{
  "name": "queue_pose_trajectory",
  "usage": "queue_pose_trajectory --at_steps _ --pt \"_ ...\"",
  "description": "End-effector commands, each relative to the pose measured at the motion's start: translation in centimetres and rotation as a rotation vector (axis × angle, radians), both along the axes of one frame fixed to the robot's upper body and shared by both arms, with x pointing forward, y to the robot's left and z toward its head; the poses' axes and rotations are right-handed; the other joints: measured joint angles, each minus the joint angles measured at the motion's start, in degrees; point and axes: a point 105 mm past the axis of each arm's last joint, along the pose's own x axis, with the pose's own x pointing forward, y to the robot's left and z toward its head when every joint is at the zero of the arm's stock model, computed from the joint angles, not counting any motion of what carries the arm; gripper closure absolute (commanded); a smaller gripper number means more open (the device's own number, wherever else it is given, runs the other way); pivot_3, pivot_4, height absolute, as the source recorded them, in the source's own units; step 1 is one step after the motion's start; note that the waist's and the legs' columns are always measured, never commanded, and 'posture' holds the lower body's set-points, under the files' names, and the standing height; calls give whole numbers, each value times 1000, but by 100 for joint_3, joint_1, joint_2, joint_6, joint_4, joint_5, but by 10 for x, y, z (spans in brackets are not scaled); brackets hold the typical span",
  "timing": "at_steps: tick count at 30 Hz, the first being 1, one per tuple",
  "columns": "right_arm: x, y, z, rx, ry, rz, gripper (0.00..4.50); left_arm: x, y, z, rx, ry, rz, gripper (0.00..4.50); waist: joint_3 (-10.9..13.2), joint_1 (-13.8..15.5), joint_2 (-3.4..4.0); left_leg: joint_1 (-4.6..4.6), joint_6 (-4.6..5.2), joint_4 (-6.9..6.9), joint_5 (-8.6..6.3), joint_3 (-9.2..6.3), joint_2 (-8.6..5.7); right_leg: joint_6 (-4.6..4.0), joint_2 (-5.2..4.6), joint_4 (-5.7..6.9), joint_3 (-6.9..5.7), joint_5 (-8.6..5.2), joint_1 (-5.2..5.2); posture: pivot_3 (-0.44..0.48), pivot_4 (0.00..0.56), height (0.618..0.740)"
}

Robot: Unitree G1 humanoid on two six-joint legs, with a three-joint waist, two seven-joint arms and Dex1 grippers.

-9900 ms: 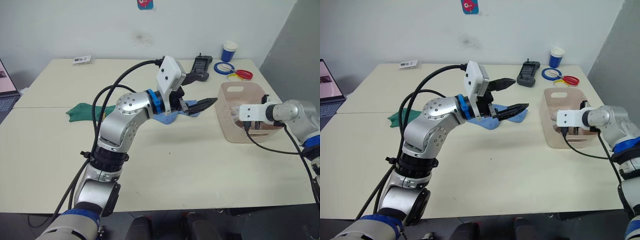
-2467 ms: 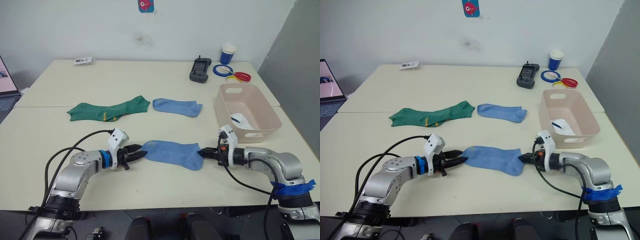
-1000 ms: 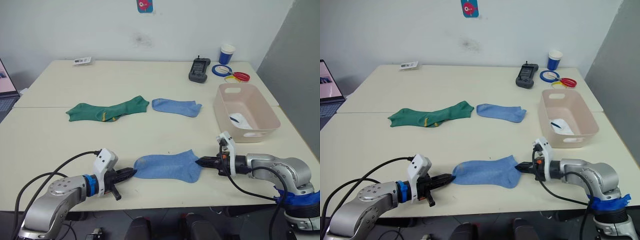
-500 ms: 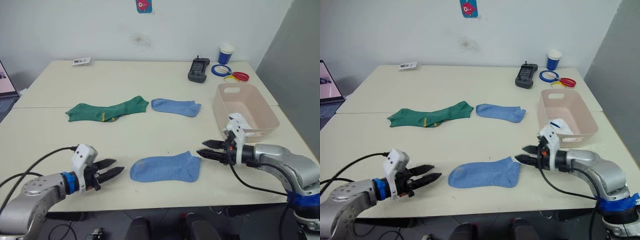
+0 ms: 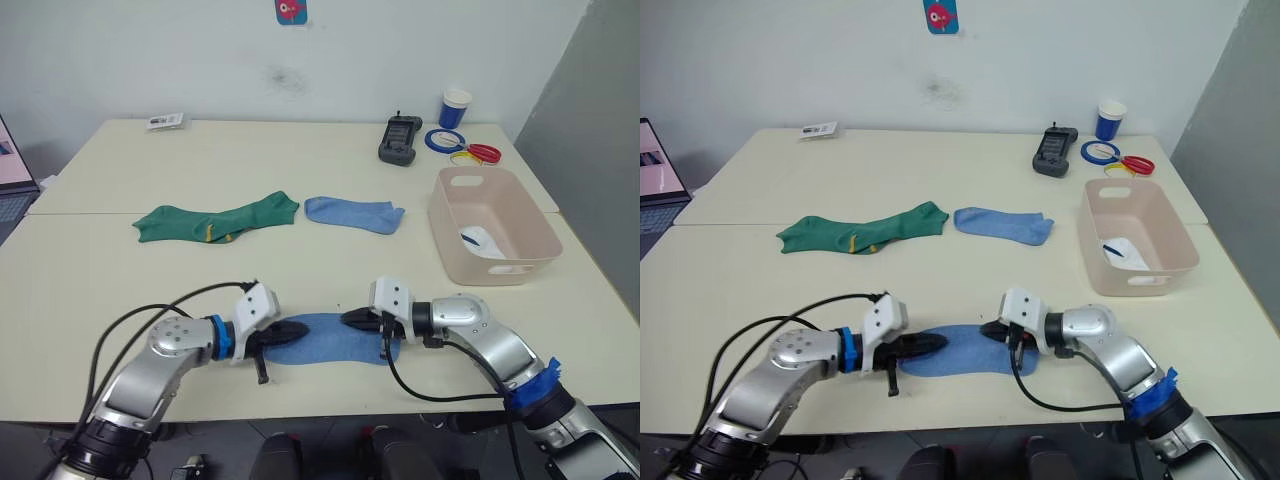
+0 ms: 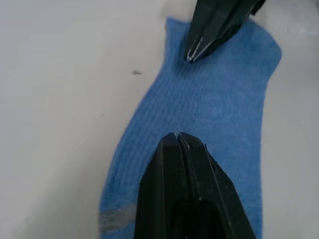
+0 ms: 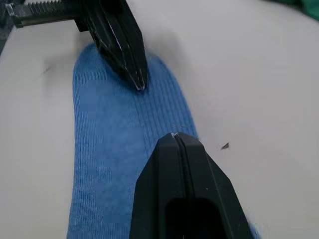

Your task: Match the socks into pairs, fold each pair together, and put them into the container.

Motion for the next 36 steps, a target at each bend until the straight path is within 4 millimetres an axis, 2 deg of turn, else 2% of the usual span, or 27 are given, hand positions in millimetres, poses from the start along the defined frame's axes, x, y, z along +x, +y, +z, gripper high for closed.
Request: queue_pose_trajectory --at_steps 1,5,9,12,16,19,22,24,27,29,33,36 --pt "-3 -16 -6 -30 -26 0 4481 -1 11 -13 71 -3 14 4500 -2 5 2 1 0 0 0 -1 2 -1 -1 1 0 -1 1 0 150 740" --pt "-11 -43 -14 -61 -5 -41 4481 -3 25 -17 83 12 54 4500 -7 3 3 18 0 0 0 1 0 -1 -8 4 1 -1 14 0 150 740" --pt "-16 -66 -17 -84 10 -77 4481 -4 36 -13 43 27 105 4500 -15 -18 1 108 2 -33 -2 10 1 -14 -13 -13 7 -11 91 0 150 740" --pt "-18 -76 -11 -69 6 -93 4481 -7 42 -6 10 30 117 4500 -17 -20 0 115 1 -53 -1 13 2 -18 -13 -15 7 -13 90 0 150 740" --pt "-29 -61 23 84 17 -20 4481 -19 32 15 -89 19 56 4500 -14 -23 2 111 1 -59 -1 12 5 -20 -13 -16 7 -14 84 0 150 740" --pt "-34 -47 28 106 20 20 4481 -24 24 16 -86 22 19 4500 -13 -12 1 108 1 -60 -1 6 5 -20 -13 -17 3 -14 84 0 150 740" --pt "-35 -34 18 74 19 32 4481 -29 14 10 -80 39 -3 4500 -13 -11 1 107 0 -60 -1 7 3 -20 -13 -20 2 -14 84 0 150 740" --pt "-35 -34 6 21 21 30 4481 -30 13 5 -54 49 -7 4500 -13 -8 1 106 0 -61 -1 7 2 -20 -13 -23 2 -14 84 0 150 740" --pt "-34 -46 -13 -63 32 9 4481 -30 21 -3 9 59 6 4500 -13 -5 1 102 0 -62 -1 7 0 -20 -14 -28 1 -14 83 0 150 740" --pt "-35 -55 -19 -90 43 -2 4481 -30 30 -7 47 66 20 4500 -14 -4 1 102 0 -62 -1 9 -1 -20 -16 -29 2 -14 83 0 150 740" --pt "-39 -72 -21 -104 69 -30 4481 -25 49 -8 96 53 66 4500 -17 -1 3 109 0 -65 -1 9 0 -20 -18 -29 1 -14 86 0 150 740" --pt "-44 -83 -18 -113 79 -33 4481 -22 56 -5 70 48 100 4500 -17 2 3 109 0 -65 -1 10 -1 -21 -22 -29 1 -14 87 0 150 740"
